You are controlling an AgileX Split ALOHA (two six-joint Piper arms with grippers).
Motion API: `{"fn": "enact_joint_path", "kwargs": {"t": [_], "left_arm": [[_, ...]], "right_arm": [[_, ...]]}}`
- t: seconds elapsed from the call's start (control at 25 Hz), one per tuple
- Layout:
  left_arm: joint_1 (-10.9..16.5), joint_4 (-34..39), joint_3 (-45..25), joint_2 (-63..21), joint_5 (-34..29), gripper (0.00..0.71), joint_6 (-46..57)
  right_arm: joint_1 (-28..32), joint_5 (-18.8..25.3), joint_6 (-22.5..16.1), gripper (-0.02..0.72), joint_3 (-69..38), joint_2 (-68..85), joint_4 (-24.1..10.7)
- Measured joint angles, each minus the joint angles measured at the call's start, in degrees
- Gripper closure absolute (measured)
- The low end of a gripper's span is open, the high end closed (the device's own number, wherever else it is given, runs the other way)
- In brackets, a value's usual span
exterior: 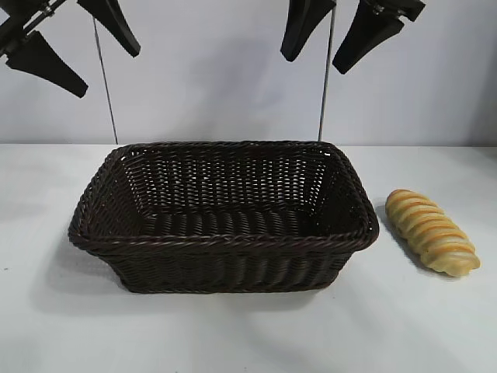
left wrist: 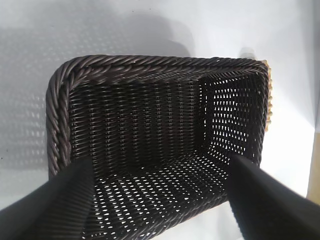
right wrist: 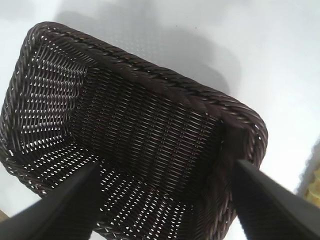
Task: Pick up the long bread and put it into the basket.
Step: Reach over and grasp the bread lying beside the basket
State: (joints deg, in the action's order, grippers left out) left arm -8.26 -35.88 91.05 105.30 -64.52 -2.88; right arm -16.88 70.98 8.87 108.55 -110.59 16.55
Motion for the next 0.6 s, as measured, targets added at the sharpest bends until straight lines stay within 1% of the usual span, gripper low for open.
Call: {"fn": "enact_joint_path", "kwargs": {"t": [0.12, 0.2, 0.28, 0.52, 0.6], "left_arm": [[0.0, 0.0, 0.0, 0.0, 0.0, 0.171, 0.0], [0.0, 0.0, 0.0, 0.0, 0.0, 0.171, 0.0], [0.0, 0.0, 0.0, 0.0, 0.0, 0.171, 0.0], [0.0, 0.0, 0.0, 0.0, 0.0, 0.171, 0.0], [0.0, 0.0, 0.0, 0.0, 0.0, 0.171, 0.0]], "right_arm": [[0.0, 0.0, 0.0, 0.174, 0.0, 0.0, -0.3], [0.0, 0.0, -0.1, 0.174, 0.0, 0.0, -1.7], [0.0, 0.0, -0.6, 0.174, 0.0, 0.0, -4.0], [0.9, 0.0, -2.4, 0.174, 0.0, 0.0, -12.9], [2.3, 0.0, -2.7, 0.174, 0.0, 0.0, -14.3]]}}
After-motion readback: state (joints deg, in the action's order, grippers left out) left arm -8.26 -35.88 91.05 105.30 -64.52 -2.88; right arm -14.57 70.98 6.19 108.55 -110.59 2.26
